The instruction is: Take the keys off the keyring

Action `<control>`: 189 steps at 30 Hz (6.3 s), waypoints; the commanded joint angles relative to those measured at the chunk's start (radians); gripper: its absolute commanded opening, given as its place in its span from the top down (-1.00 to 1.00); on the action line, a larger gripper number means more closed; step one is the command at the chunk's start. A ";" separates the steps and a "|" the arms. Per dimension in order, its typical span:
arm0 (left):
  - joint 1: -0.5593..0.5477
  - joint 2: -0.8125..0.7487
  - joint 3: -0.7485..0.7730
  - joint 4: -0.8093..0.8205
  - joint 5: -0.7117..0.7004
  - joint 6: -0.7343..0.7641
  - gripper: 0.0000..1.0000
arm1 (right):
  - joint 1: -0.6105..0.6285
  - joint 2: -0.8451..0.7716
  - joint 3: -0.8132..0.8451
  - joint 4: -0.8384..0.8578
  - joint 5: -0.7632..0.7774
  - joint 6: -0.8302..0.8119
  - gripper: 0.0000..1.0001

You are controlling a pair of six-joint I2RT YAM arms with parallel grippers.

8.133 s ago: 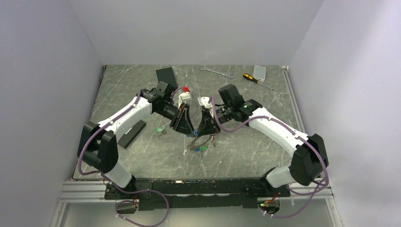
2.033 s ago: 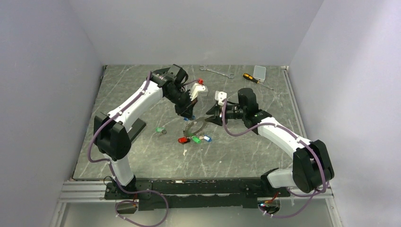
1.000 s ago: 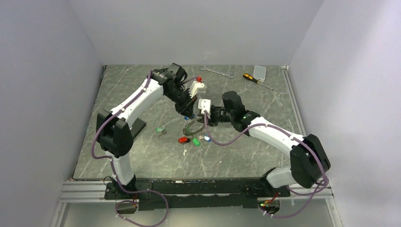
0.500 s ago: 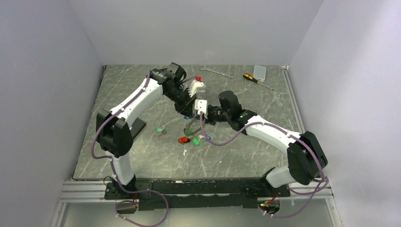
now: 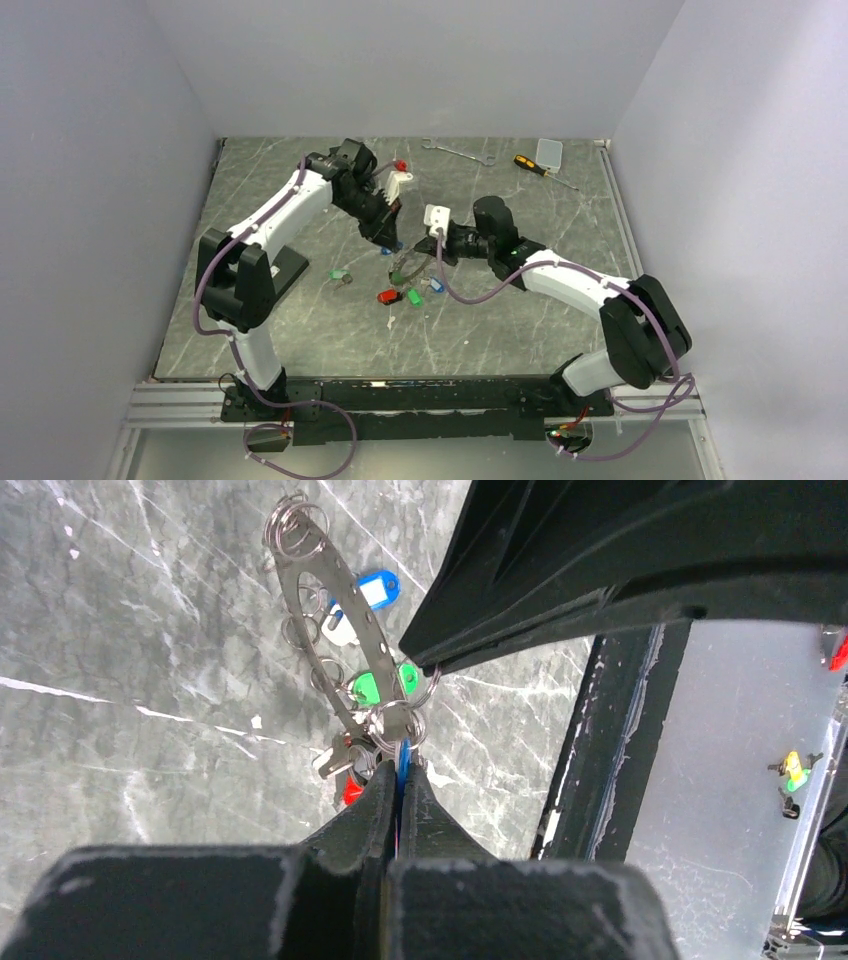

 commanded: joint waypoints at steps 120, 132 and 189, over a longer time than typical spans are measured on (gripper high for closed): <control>-0.012 -0.168 -0.044 0.311 0.243 -0.540 1.00 | -0.179 -0.043 0.144 0.041 -0.374 0.368 0.04; -0.012 -0.176 -0.048 0.318 0.240 -0.548 1.00 | -0.158 -0.027 0.155 0.024 -0.368 0.362 0.48; 0.014 -0.190 -0.078 0.355 0.254 -0.567 1.00 | -0.129 -0.006 0.164 -0.012 -0.276 0.346 0.47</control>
